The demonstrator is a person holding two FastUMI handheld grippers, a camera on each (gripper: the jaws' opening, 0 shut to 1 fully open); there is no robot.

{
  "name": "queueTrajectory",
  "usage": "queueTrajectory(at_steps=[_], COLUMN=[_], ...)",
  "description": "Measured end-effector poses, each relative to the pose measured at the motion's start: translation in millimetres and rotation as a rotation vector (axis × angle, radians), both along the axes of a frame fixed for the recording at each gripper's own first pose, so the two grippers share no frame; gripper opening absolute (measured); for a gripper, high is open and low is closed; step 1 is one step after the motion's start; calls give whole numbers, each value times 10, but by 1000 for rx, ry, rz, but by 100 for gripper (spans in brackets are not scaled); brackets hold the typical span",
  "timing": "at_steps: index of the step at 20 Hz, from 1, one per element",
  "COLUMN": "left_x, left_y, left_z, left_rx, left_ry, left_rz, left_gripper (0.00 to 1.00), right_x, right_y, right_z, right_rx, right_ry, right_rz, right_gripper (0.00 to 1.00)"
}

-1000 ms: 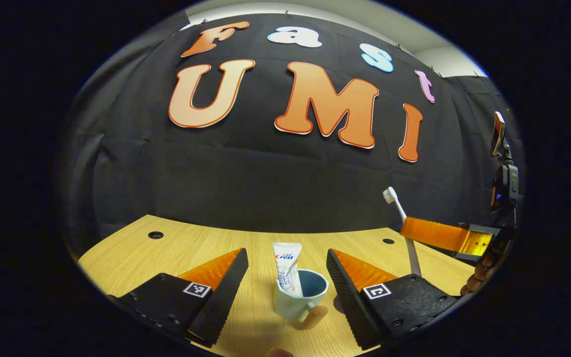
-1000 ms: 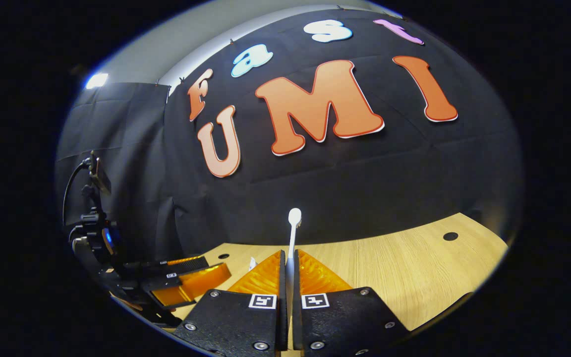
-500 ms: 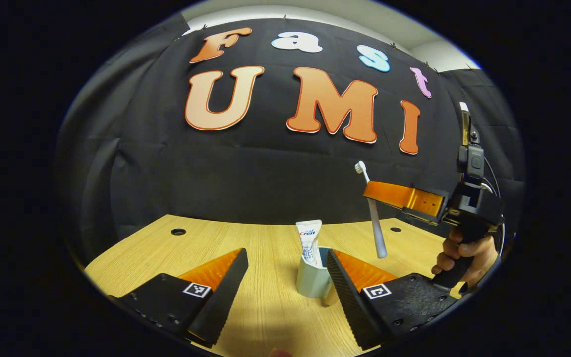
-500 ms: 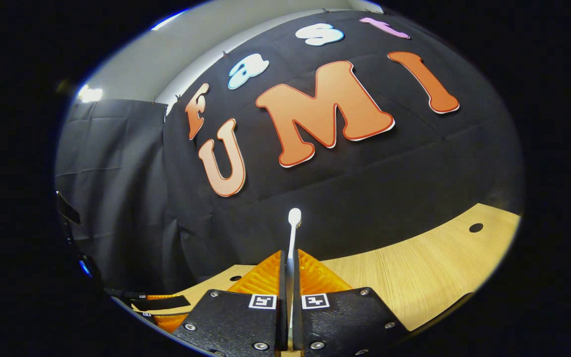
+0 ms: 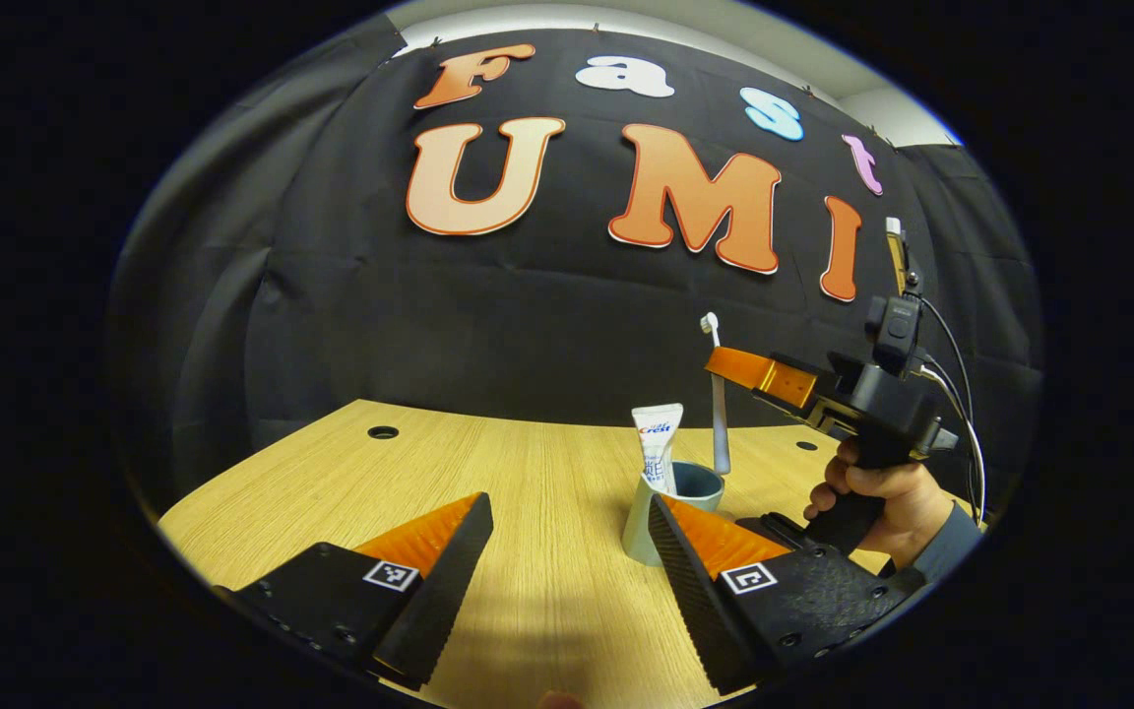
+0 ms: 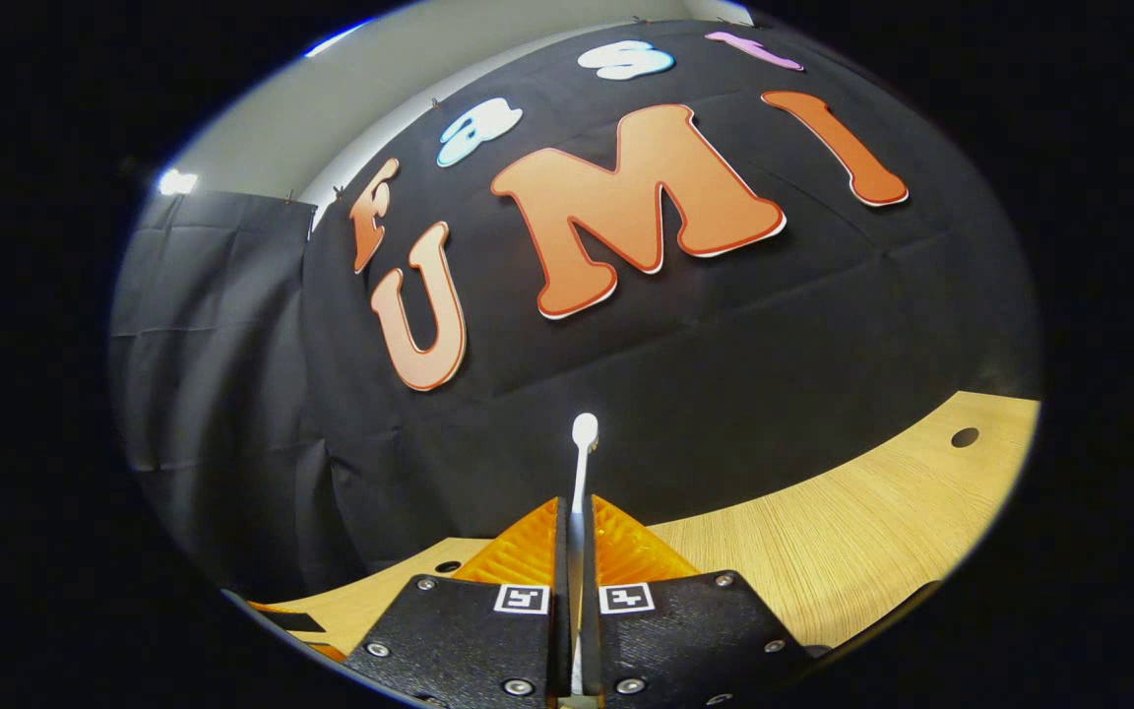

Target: Put the toothbrush and toothpaste on the desktop into the cup, then pick up the cup and place it on the coaster on the desktop.

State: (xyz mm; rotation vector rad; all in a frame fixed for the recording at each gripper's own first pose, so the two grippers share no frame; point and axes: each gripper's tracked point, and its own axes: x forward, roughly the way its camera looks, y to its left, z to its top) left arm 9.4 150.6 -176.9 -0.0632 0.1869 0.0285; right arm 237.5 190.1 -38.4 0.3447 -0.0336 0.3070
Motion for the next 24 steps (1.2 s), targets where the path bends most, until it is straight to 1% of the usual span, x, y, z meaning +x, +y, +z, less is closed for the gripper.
queueTrajectory(at_steps=[2, 4, 6, 8, 9, 10, 11, 12, 13, 15, 17, 20, 22, 24], left_x=[4, 12, 31, 60, 60, 83, 96, 127, 138, 194, 243, 357, 430, 502], left_y=[11, -3, -54, -138, -193, -268, -334, -414, -474, -620, -719, -841, -925, -953], left_z=[-49, -145, -201, -174, -170, -147, -126, -83, -48, 47, 172, 351, 405, 412], left_rx=[-15, -30, -38, -39, -35, -30, -30, -34, -47, -93, -118, -104, -83, -45], left_ry=[10, 37, 55, 55, 55, 57, 61, 66, 72, 91, 108, 147, 187, 235], left_rz=[6, 10, 7, -3, -8, -19, -27, -39, -44, -60, -65, -64, -66, -33], left_gripper=[95, 95, 95, 95, 95, 95, 95, 95, 95, 95, 95, 95, 95, 95], right_x=[13, -16, -163, -273, -319, -372, -420, -470, -528, -651, -766, -931, -1021, -1107], right_y=[43, 57, 44, -65, -143, -218, -262, -317, -359, -456, -568, -755, -890, -1066], right_z=[-117, -250, -308, -214, -124, -28, 47, 120, 189, 309, 442, 606, 662, 682], right_rx=[-20, -65, -106, -155, -175, -190, -203, -214, -222, -232, -248, -262, -258, -255], right_ry=[17, 62, 95, 63, 31, 1, -21, -35, -46, -70, -102, -135, -132, -132], right_rz=[11, 40, 85, 82, 71, 60, 55, 52, 53, 55, 49, 38, 35, 26], right_gripper=[7, 14, 40, 52, 60, 63, 69, 71, 77, 83, 88, 93, 95, 96])
